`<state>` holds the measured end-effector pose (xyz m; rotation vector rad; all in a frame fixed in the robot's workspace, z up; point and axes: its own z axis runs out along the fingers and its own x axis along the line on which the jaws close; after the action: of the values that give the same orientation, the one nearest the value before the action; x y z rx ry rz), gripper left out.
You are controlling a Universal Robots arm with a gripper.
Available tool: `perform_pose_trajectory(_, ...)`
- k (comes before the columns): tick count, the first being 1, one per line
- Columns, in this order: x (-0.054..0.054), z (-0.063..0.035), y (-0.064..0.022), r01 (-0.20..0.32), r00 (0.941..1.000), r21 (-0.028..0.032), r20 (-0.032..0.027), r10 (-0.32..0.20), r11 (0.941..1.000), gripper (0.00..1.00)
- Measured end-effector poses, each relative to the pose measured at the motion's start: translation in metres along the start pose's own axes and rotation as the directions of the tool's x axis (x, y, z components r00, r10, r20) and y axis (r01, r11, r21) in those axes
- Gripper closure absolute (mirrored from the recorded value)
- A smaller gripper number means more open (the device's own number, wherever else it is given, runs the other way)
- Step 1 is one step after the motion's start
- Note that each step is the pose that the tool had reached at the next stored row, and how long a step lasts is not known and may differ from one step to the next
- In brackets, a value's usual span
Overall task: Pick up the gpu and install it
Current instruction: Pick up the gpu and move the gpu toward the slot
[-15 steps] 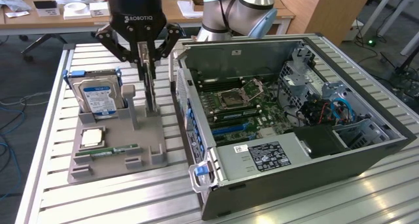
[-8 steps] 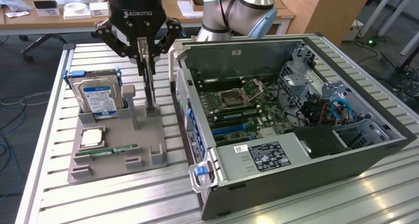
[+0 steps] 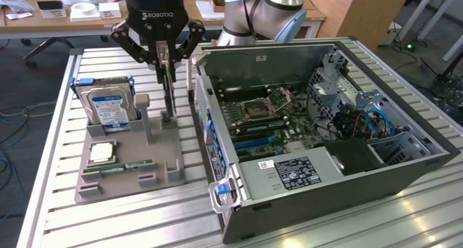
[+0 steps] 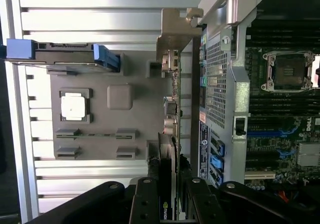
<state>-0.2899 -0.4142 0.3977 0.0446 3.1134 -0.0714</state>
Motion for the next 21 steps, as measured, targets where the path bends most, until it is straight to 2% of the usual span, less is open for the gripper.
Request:
perform_pose_trajectory(5, -0.014, 0.0004, 0.0004, 0.000, 1.0000, -0.0001, 0.0001, 0.000, 1.0000, 0.74)
perform_pose_trajectory(9, -0.018, -0.0032, 0.0003, 0.000, 1.0000, -0.0014, -0.0001, 0.000, 1.0000, 0.74)
perform_pose_trajectory(10, -0.019, -0.0050, 0.0003, 0.000, 1.0000, -0.0019, -0.0001, 0.000, 1.0000, 0.74)
perform_pose_trajectory(12, -0.022, -0.0206, -0.0003, 0.000, 1.0000, -0.0036, 0.0001, 0.000, 1.0000, 0.74)
perform_pose_trajectory(16, -0.026, -0.0207, -0.0002, 0.000, 1.0000, -0.0035, -0.0001, 0.000, 1.0000, 0.74)
perform_pose_trajectory(21, -0.040, -0.0204, 0.0001, 0.000, 1.0000, -0.0042, -0.0002, 0.000, 1.0000, 0.74)
